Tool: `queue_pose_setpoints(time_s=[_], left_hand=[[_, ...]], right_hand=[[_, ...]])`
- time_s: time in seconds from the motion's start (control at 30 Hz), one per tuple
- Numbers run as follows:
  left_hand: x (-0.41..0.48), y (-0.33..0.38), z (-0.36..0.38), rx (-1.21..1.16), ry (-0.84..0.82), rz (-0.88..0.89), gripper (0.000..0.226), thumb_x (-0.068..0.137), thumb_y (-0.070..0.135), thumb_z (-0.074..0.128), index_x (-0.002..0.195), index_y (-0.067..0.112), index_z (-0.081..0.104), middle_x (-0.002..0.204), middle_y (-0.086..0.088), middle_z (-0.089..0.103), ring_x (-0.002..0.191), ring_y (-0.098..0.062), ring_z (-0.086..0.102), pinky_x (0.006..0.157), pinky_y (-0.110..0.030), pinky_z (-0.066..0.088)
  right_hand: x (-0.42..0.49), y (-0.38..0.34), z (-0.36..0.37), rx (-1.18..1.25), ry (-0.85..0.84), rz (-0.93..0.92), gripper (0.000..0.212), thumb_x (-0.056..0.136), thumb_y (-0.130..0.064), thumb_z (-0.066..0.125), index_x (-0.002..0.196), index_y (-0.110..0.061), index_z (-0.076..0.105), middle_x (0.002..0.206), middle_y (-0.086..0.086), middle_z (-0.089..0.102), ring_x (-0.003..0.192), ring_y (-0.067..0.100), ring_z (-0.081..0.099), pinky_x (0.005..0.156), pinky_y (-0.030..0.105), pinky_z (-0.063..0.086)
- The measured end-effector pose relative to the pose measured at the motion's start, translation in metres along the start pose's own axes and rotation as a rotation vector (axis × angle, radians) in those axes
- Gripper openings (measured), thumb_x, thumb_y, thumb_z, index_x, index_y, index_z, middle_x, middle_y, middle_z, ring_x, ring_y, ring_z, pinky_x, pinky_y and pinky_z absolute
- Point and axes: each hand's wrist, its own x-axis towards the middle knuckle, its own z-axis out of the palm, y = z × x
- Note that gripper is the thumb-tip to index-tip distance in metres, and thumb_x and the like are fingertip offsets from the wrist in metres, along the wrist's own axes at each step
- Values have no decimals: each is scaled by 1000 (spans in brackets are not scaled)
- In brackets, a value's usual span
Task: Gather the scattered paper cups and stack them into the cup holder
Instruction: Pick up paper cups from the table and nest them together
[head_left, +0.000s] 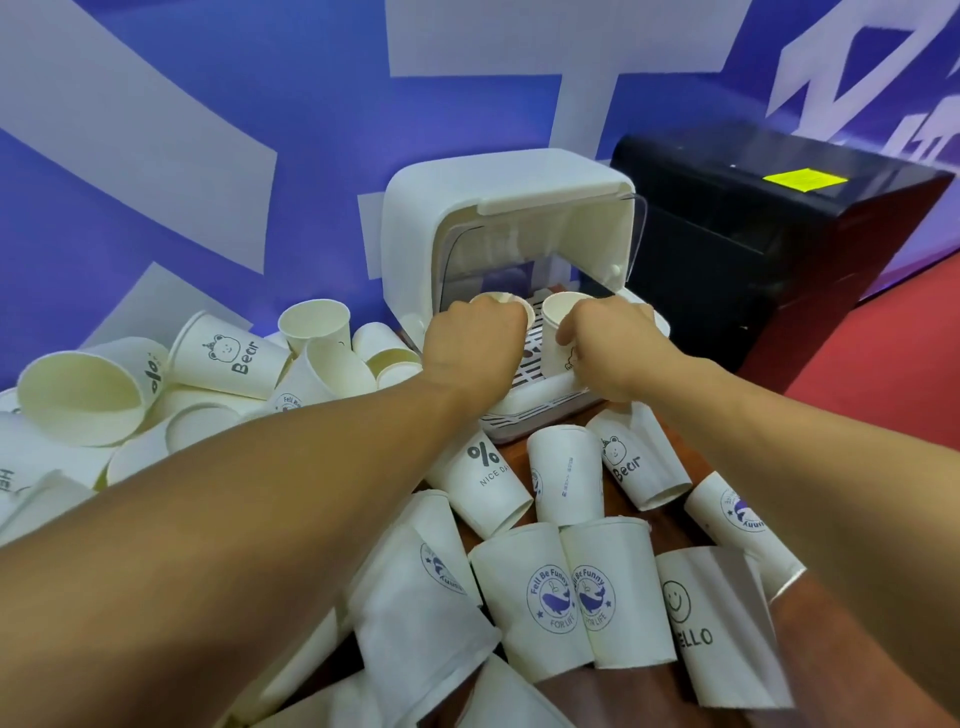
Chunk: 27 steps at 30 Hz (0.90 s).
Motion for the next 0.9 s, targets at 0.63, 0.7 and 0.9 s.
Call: queue_pose_setpoints(time_s=[0.63, 0.7, 0.9], left_hand=[[-42, 4, -18, -44, -89, -9, 38, 88, 24, 68, 125, 22, 62, 114, -6, 67, 95, -24, 65, 85, -38, 56], [-42, 5, -15, -49, -84, -2, 35, 88, 25, 67, 122, 22, 64, 111, -6, 67, 92, -24, 65, 82, -38, 57], [-41, 7, -9, -68, -58, -15, 30, 91, 30, 65, 121, 25, 65, 109, -4, 68, 89, -22, 65, 79, -37, 58]], right_hand=[[-27, -9, -2, 86, -38, -3, 19, 88, -14, 62, 106, -19, 67, 98, 4, 62, 103, 28, 51, 104, 48, 33], [-27, -9, -1, 82, -31, -8, 15, 89, -13, 59, 101, -19, 66, 94, 4, 62, 97, 25, 50, 104, 47, 31], [-25, -8, 0, 28, 20, -36, 7, 87, -17, 58, 88, -20, 65, 80, 1, 60, 87, 23, 52, 96, 44, 34]])
